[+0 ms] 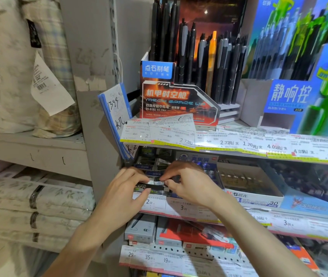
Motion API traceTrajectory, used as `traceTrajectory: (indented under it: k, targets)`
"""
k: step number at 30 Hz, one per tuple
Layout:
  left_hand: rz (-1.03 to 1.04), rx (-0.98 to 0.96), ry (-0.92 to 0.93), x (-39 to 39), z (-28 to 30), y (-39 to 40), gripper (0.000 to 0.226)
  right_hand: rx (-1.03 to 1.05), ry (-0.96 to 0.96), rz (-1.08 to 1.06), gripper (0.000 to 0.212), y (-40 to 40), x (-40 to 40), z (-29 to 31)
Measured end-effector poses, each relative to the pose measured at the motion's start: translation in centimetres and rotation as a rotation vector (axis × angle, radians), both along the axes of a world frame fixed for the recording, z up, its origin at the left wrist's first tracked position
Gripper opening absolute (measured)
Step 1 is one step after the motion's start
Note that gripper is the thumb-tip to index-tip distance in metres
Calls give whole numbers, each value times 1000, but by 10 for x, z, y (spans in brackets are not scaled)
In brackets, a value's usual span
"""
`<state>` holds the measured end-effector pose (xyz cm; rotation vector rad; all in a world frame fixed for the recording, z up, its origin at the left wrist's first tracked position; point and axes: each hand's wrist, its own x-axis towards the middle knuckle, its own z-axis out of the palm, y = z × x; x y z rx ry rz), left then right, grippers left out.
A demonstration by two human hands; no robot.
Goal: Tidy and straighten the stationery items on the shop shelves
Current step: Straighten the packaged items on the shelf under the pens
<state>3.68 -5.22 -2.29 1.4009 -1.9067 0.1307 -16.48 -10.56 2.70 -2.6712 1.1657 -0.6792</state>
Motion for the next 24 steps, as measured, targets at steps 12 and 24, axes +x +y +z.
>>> traceTrajectory:
  k: [12,24]
  targets:
    - [-3,9,0,0,1,1,18,31,-29,-68,19,-4,1,2]
    - [-4,10,14,0,1,1,17,74,-170,-114,18,-11,7,-3]
